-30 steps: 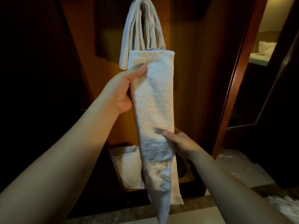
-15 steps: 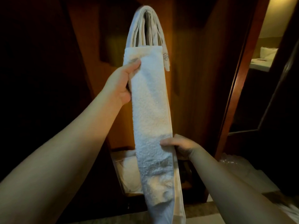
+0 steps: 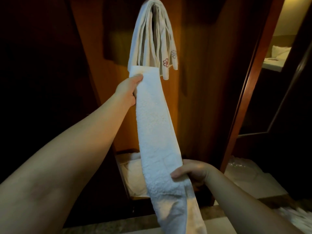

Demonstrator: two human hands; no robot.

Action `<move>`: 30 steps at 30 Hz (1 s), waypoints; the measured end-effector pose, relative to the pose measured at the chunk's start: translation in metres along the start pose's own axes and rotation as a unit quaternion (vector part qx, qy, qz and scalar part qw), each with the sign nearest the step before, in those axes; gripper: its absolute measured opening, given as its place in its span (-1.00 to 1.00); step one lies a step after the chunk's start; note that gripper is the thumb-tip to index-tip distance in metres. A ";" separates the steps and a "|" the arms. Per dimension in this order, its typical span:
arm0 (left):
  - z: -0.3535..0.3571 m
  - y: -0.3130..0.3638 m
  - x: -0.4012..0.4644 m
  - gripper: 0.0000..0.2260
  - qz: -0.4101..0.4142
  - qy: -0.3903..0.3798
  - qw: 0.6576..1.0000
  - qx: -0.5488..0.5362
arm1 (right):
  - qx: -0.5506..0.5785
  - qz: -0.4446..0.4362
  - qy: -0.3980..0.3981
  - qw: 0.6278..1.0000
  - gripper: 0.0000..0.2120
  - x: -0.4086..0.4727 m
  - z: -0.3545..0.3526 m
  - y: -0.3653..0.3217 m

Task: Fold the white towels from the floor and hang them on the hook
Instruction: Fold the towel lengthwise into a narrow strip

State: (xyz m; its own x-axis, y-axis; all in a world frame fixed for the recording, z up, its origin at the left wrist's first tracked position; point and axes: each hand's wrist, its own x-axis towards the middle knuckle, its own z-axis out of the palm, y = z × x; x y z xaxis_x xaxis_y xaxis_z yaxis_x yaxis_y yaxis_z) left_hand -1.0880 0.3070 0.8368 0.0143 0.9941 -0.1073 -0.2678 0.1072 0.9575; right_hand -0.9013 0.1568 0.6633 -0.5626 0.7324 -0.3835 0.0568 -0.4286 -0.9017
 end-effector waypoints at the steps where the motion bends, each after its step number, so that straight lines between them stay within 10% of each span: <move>1: 0.000 -0.002 0.004 -0.74 -0.005 0.010 1.000 0.000 | 0.002 0.004 0.000 1.000 -0.63 -0.001 0.001 0.000; 11: -0.013 -0.071 0.034 -0.44 -0.132 -0.036 0.983 0.118 | 0.124 -0.100 0.048 0.986 -0.68 -0.021 -0.009 -0.032; 18: -0.004 -0.117 -0.064 -0.96 0.293 0.010 0.922 0.251 | 0.143 -0.218 0.142 0.955 -0.59 -0.027 -0.040 -0.062; 23: 0.019 -0.141 -0.112 -0.84 0.353 -0.123 0.843 0.386 | 0.146 -0.251 0.152 0.945 -0.38 -0.019 -0.044 -0.061; 30: 0.034 -0.146 -0.097 -0.93 0.389 -0.074 0.798 0.454 | 0.118 -0.270 0.195 0.935 -0.22 -0.004 -0.034 -0.071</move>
State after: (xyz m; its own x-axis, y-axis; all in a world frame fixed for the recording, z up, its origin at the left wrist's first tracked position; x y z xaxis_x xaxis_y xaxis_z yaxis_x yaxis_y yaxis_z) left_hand -1.0175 0.1953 0.7162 0.3166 0.7483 0.5829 0.5570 -0.6441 0.5243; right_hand -0.8750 0.2028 0.7221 -0.1100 0.9935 0.0304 -0.3577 -0.0110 -0.9338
